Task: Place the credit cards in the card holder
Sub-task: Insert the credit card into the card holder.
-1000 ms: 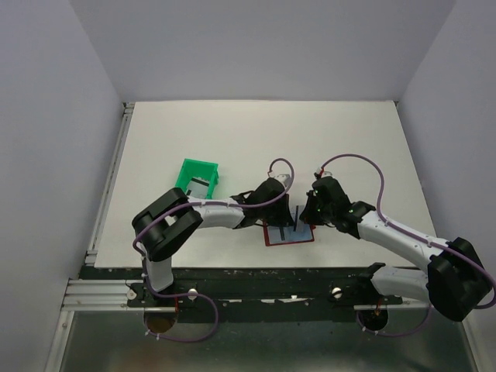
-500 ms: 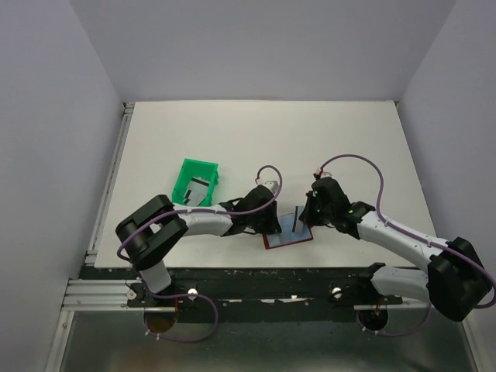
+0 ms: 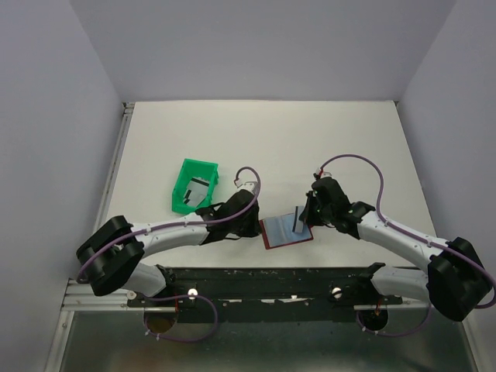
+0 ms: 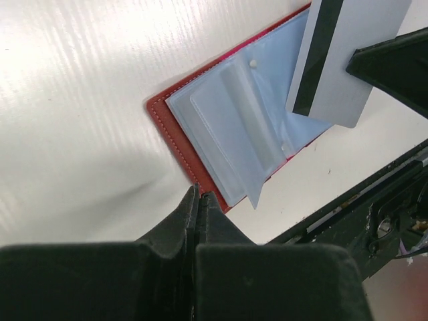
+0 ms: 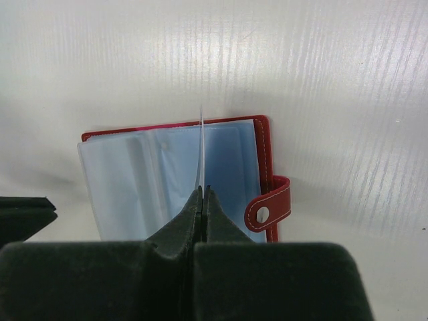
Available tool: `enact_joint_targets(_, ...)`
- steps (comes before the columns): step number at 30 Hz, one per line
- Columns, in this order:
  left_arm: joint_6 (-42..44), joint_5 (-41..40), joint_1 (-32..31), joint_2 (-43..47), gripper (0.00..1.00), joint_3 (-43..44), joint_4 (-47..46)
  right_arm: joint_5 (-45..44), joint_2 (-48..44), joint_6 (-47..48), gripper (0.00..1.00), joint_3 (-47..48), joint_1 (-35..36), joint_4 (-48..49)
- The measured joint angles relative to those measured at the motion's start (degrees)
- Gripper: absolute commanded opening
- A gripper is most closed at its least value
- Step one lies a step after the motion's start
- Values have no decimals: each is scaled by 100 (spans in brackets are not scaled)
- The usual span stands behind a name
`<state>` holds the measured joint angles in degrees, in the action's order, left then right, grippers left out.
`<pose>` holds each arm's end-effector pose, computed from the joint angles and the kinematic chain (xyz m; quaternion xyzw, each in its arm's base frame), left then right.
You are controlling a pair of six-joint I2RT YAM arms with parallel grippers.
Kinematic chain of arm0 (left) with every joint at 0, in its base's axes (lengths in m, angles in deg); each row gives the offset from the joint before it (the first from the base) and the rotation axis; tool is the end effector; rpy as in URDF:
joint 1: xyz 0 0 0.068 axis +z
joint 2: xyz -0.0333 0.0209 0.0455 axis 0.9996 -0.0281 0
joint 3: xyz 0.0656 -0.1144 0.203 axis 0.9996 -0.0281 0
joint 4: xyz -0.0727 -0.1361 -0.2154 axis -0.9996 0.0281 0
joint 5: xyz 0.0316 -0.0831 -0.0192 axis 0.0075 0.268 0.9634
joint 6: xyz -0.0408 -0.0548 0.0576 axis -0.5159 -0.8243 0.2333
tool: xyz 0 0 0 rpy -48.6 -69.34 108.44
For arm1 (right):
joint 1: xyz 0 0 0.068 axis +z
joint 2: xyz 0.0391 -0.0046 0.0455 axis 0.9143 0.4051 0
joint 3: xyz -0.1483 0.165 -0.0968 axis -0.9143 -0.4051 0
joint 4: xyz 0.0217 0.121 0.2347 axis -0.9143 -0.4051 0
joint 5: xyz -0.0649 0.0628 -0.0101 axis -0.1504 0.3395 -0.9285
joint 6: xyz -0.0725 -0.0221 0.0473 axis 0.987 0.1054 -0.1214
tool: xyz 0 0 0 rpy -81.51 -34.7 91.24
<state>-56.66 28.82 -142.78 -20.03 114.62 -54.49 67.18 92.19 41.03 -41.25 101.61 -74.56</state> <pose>0.1844 -0.2559 0.1110 0.0441 0.9277 -0.2869 0.2350 0.2234 0.1532 0.1233 0.0044 0.9386 0.1724 0.2987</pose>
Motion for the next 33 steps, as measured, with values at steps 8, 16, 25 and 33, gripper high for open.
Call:
enact_joint_targets(8,52,-256,0,557,0,28,160,-2,-11,2,1,0,0,-7)
enact_joint_targets(16,262,-184,-63,-341,0,728,-229,-11,-120,0,0,-2,0,-52)
enact_joint_targets(25,297,212,-295,-1414,0,1067,-525,-221,-581,-258,0,-160,0,-389)
enact_joint_targets(33,166,260,-367,-990,0,369,-584,-199,-1191,-848,1,-640,0,-529)
